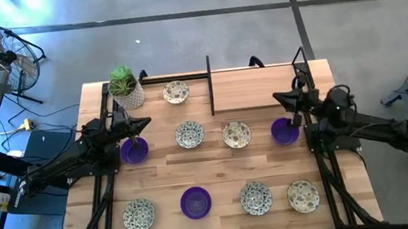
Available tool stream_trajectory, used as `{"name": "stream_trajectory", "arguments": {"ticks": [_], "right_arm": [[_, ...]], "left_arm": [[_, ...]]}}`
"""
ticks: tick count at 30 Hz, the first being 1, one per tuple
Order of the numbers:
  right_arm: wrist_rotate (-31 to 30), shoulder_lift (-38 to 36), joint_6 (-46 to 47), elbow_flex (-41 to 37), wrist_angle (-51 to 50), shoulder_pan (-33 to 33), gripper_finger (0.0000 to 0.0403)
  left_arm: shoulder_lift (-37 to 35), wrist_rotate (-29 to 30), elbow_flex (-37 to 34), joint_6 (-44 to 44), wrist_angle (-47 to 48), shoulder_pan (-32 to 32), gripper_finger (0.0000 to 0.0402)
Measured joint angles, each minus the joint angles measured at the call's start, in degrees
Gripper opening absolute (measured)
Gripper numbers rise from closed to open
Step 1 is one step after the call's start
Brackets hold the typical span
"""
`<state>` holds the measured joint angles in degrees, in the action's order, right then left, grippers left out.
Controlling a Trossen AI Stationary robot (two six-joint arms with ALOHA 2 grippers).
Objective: Pick & Place Mini bowls
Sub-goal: Put the middle yellow bowl on top of the shelf
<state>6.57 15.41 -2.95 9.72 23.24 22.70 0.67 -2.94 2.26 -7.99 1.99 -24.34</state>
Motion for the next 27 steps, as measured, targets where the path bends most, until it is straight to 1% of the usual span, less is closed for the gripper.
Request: {"name": "stream_trajectory", "arguments": {"ticks": [5,9,13,18,20,23,27], "right_arm": [[-5.6,7.9,-4.7,7.6,-6.0,-5.8,0.0000],[-12.4,14.6,-5.4,12.0,-11.3,-10.8,0.0000],[-19.8,21.7,-3.2,15.9,-16.7,-16.5,0.0000],[-28.0,31.8,1.6,22.6,-26.9,-23.7,0.0000],[-29.1,36.1,3.9,25.5,-31.6,-25.8,0.0000],[-29.2,42.6,7.5,30.0,-36.5,-28.5,0.0000],[-28.8,51.2,11.1,35.6,-43.2,-30.4,0.0000]], "left_arm": [[0.0,-0.4,0.0,0.0,0.1,0.0,0.0001],[0.0,-0.6,0.0,0.0,0.1,0.0,0.0001],[0.0,-0.6,0.0,0.2,0.2,0.0,0.0001],[0.0,-0.6,0.0,0.2,0.3,0.0,0.0001],[0.0,-0.6,0.0,0.3,0.3,0.0,0.0001],[0.0,-0.6,0.0,0.9,0.3,0.0,0.0001],[0.0,-0.6,0.0,1.7,0.4,0.0,0.0001]]}}
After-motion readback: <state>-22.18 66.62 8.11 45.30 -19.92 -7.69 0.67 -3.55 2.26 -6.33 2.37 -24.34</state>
